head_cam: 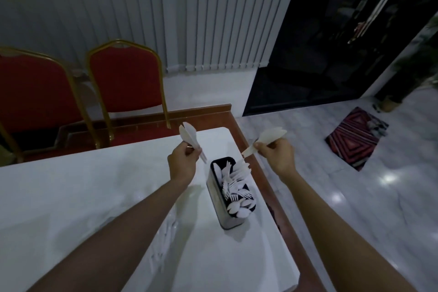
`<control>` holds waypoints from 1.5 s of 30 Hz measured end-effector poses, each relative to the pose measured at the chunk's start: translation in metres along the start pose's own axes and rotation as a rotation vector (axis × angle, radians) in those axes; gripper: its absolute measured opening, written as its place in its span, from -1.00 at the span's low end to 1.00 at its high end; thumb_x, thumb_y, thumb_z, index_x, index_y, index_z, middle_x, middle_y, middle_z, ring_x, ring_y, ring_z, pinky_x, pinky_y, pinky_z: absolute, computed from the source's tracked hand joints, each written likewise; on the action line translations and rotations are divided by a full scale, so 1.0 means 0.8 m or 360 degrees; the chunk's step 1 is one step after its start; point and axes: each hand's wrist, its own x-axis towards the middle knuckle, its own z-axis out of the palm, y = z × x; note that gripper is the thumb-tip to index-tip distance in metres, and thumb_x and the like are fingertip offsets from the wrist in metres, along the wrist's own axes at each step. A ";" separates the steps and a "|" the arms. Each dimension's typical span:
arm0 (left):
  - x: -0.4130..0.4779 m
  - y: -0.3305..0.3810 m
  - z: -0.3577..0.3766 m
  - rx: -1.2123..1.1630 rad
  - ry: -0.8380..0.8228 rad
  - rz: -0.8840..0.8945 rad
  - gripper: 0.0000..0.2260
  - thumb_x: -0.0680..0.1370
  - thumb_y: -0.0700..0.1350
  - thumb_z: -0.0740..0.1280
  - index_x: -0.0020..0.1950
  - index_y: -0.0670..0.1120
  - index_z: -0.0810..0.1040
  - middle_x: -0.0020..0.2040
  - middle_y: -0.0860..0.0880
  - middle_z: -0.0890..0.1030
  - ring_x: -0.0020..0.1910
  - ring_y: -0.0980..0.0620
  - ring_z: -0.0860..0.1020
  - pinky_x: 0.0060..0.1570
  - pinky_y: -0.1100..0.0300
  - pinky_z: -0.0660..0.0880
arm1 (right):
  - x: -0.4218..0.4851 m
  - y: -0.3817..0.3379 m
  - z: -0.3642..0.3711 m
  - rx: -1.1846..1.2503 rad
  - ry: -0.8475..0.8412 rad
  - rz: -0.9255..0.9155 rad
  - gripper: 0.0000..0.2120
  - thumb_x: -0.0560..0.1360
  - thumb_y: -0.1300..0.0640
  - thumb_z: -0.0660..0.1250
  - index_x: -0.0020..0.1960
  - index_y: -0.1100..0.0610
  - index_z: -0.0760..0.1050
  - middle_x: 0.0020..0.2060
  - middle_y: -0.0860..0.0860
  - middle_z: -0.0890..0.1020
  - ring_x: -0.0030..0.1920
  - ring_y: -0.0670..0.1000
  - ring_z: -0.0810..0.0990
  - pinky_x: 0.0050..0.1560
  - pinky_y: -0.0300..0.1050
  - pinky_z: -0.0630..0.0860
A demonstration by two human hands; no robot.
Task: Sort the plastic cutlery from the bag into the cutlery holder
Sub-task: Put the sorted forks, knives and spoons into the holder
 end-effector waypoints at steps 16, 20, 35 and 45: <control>-0.022 -0.031 0.057 0.0525 -0.0610 0.0404 -0.87 0.41 -0.32 0.34 -0.12 -0.18 0.64 -0.23 -0.08 0.69 -0.24 -0.01 0.62 -0.19 0.17 0.52 | 0.031 0.036 0.048 -0.0691 -0.1027 -0.0345 -0.77 0.47 0.02 0.44 -0.24 0.18 0.57 -0.35 0.01 0.62 -0.33 -0.07 0.54 -0.32 -0.27 0.39; -0.019 -0.036 0.062 0.0598 -0.0621 0.0478 -0.82 0.38 -0.30 0.29 -0.08 -0.18 0.62 -0.19 -0.16 0.64 -0.18 -0.10 0.59 -0.14 0.03 0.56 | 0.030 0.030 0.026 -0.0360 -0.1124 -0.0219 -0.81 0.47 0.14 0.33 0.05 0.04 0.64 -0.03 -0.07 0.69 0.02 -0.11 0.61 0.03 -0.25 0.50; -0.042 -0.086 -0.006 0.0548 -0.0325 0.0480 -0.45 0.38 -0.47 0.21 0.33 -0.12 0.42 0.21 -0.08 0.48 0.17 -0.01 0.43 0.17 0.19 0.40 | -0.027 -0.011 0.070 -0.0301 -0.0243 -0.1188 -0.71 0.49 0.22 0.30 0.21 0.16 0.54 0.19 0.05 0.58 0.22 0.03 0.50 0.24 -0.15 0.42; -0.087 -0.210 -0.135 0.0754 -0.0116 -0.0566 -0.84 0.48 -0.07 0.40 -0.08 -0.15 0.56 -0.16 -0.09 0.62 -0.06 -0.08 0.58 -0.10 0.16 0.42 | -0.136 0.011 0.232 -0.0445 -0.0732 -0.0782 -0.75 0.48 0.35 0.24 0.10 0.20 0.59 0.00 0.09 0.66 -0.04 0.07 0.63 -0.04 -0.10 0.56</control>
